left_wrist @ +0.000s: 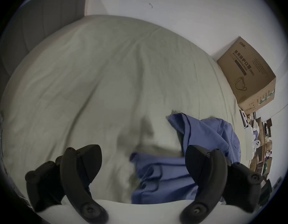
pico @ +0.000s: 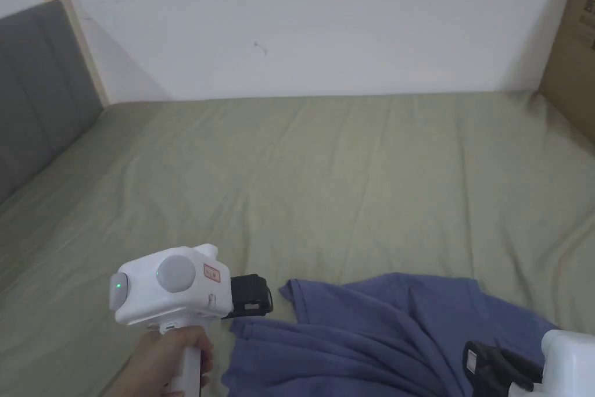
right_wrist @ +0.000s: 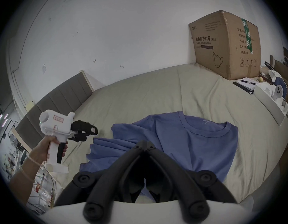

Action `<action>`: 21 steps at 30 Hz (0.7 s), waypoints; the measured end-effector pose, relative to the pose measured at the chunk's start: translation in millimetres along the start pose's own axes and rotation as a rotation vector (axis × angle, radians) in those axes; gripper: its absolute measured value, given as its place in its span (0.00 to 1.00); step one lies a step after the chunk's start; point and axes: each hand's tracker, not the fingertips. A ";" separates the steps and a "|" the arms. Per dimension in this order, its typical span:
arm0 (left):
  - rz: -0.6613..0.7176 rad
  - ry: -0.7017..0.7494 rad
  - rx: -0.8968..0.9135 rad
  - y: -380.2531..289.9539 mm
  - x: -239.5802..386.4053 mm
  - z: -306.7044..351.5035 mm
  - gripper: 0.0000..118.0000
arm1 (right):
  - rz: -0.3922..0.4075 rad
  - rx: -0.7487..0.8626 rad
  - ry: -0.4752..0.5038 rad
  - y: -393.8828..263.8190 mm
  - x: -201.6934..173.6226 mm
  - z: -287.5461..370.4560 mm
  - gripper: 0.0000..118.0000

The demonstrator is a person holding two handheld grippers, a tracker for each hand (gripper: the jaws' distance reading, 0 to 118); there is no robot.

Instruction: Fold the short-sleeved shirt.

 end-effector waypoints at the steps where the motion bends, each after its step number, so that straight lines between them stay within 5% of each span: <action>1: 0.001 -0.012 -0.012 0.3 3.2 -6.2 0.89 | 0.001 -0.006 -0.006 0.4 1.2 -2.1 0.00; 2: 0.012 -0.019 -0.042 -1.8 6.8 -11.3 0.86 | -0.001 -0.010 -0.010 0.8 2.9 -3.9 0.00; 4: 0.017 -0.038 -0.101 -7.4 11.8 -20.6 0.54 | -0.010 -0.014 -0.012 0.3 7.0 -5.9 0.00; 7: -0.091 0.109 -0.056 -20.1 21.4 -19.6 0.43 | -0.022 -0.024 -0.018 -2.3 11.6 -7.3 0.00; 11: -0.048 -0.026 -0.092 -27.0 18.2 -6.0 0.05 | -0.046 -0.050 -0.026 -7.2 17.6 -8.9 0.00; 16: -0.097 -0.002 -0.017 -28.3 26.8 21.4 0.05 | -0.055 -0.050 -0.026 -1.4 22.7 -5.9 0.00; 21: -0.122 -0.028 0.023 -32.4 30.6 46.1 0.05 | 0.004 -0.129 0.093 48.8 26.4 -35.2 0.00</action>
